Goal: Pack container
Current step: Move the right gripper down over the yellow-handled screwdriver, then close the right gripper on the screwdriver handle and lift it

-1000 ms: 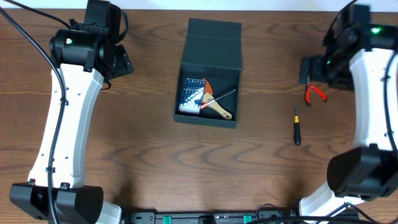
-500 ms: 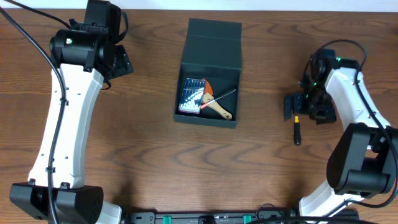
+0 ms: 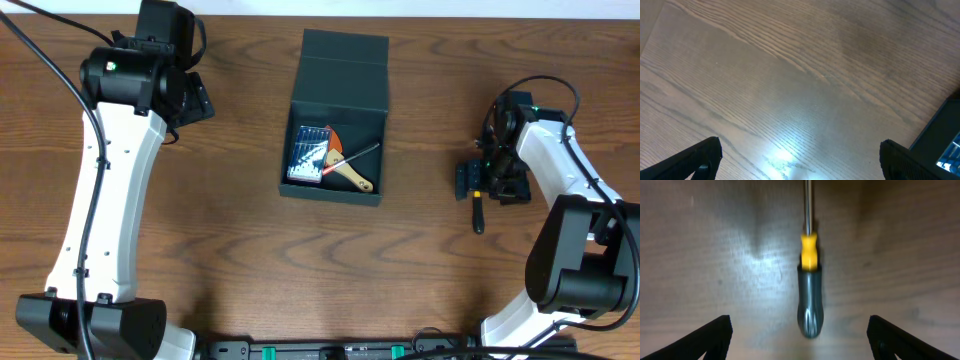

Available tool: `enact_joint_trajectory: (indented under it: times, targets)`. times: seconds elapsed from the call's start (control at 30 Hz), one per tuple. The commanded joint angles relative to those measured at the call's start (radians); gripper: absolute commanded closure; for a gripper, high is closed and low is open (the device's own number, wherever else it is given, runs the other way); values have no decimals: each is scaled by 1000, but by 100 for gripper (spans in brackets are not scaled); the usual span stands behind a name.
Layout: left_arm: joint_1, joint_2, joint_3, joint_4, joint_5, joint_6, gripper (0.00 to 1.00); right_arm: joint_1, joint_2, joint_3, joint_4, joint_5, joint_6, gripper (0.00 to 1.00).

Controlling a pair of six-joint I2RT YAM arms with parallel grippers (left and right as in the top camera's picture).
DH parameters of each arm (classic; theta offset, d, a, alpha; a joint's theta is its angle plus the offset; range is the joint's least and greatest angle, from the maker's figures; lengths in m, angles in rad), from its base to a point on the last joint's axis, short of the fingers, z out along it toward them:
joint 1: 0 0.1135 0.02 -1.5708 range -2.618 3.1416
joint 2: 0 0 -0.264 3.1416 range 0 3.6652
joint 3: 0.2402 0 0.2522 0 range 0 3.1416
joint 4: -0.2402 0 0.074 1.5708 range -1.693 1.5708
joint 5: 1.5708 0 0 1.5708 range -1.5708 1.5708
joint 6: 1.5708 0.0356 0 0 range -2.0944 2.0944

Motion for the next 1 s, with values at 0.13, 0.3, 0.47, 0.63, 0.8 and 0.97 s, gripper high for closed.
enact_joint_trajectory:
  times: [0.13, 0.3, 0.47, 0.63, 0.8, 0.97]
  targets:
    - [4, 3, 2, -4, -10, -9, 2, 4, -6, -74, 79, 14, -12, 13]
    - [4, 3, 2, -4, -10, -9, 2, 6, -6, -124, 141, 15, -12, 12]
    - [4, 3, 2, -4, -10, -9, 1, 6, -6, -194, 248, 75, -13, 9]
    - [4, 3, 2, -4, -10, -9, 2, 7, -6, -266, 325, 75, -13, 8]
    - [4, 3, 2, -5, -10, -9, 2, 7, -6, -286, 360, 75, -13, 10]
    - [4, 3, 2, -5, -10, -9, 1, 6, -6, -287, 346, 76, -12, 20]
